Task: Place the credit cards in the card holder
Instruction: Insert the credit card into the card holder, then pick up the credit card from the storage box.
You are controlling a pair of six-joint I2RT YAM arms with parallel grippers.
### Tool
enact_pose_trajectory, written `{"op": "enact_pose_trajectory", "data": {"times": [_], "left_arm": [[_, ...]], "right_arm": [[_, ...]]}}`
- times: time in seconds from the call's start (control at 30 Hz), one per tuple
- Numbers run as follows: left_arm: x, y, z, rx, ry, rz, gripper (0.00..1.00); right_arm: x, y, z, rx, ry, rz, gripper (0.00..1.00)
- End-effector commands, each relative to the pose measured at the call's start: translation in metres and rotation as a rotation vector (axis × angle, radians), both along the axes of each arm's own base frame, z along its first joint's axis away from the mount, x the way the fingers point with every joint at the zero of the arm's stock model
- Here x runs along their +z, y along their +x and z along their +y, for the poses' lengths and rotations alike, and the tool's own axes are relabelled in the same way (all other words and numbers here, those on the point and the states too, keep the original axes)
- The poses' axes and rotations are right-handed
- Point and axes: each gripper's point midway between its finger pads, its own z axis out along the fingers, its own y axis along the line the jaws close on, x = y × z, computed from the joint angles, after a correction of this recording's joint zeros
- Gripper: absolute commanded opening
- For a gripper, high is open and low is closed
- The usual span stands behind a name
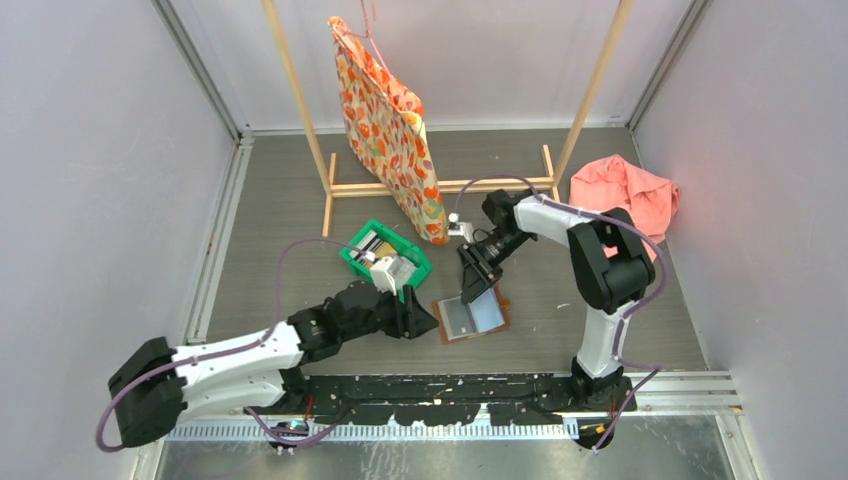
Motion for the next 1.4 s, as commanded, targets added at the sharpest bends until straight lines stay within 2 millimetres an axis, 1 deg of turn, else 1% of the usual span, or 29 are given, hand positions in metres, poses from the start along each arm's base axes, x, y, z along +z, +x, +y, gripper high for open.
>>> {"op": "enact_pose_trajectory", "data": {"times": [0.0,0.03,0.1,0.17,0.27,0.33,0.4,0.43,0.5,0.57,0.6,0.7,0.77,0.83,1.0,1.1,1.23,1.37], "left_arm": [[0.032,0.019,0.033,0.065,0.099,-0.14,0.58],[0.043,0.024,0.039,0.074,0.106,-0.173,0.62],[0.063,0.042,0.056,0.104,0.141,-0.235,0.66],[0.075,0.053,0.069,0.099,0.185,-0.244,0.68],[0.093,0.071,0.081,0.077,0.233,-0.243,0.69],[0.096,0.081,0.087,0.046,0.288,-0.227,0.69],[0.094,0.092,0.093,0.019,0.36,-0.199,0.69],[0.093,0.098,0.095,0.002,0.394,-0.189,0.69],[0.088,0.106,0.095,-0.049,0.464,-0.169,0.69],[0.083,0.114,0.093,-0.102,0.523,-0.145,0.68],[0.086,0.12,0.092,-0.112,0.545,-0.147,0.67],[0.075,0.133,0.093,-0.132,0.62,-0.139,0.66],[0.067,0.143,0.095,-0.129,0.659,-0.153,0.66],[0.057,0.152,0.093,-0.133,0.681,-0.148,0.65],[0.034,0.173,0.092,-0.145,0.755,-0.14,0.64],[0.021,0.185,0.094,-0.148,0.808,-0.143,0.61],[0.006,0.199,0.1,-0.168,0.893,-0.147,0.52],[-0.01,0.206,0.103,-0.18,0.94,-0.134,0.52]], "right_arm": [[0.036,0.016,-0.015,0.075,0.002,-0.307,0.4],[0.04,0.018,-0.019,0.084,-0.003,-0.355,0.4],[0.049,0.023,-0.027,0.093,-0.012,-0.455,0.4],[0.061,0.028,-0.032,0.091,-0.01,-0.541,0.41],[0.08,0.038,-0.04,0.079,-0.022,-0.663,0.44],[0.096,0.045,-0.043,0.07,-0.025,-0.748,0.48],[0.112,0.051,-0.042,0.058,-0.016,-0.798,0.57],[0.118,0.052,-0.041,0.053,-0.005,-0.8,0.59],[0.126,0.051,-0.035,0.043,0.025,-0.757,0.59],[0.121,0.047,-0.031,0.035,0.076,-0.687,0.58],[0.116,0.047,-0.033,0.021,0.093,-0.659,0.57],[0.099,0.05,-0.048,-0.034,0.09,-0.618,0.56],[0.096,0.051,-0.054,-0.071,0.113,-0.592,0.55],[0.093,0.057,-0.06,-0.09,0.096,-0.587,0.53],[0.08,0.058,-0.064,-0.081,0.067,-0.543,0.51],[0.076,0.058,-0.064,-0.073,0.063,-0.523,0.5],[0.075,0.057,-0.063,-0.064,0.066,-0.507,0.49],[0.074,0.057,-0.064,-0.062,0.069,-0.505,0.48]]}}
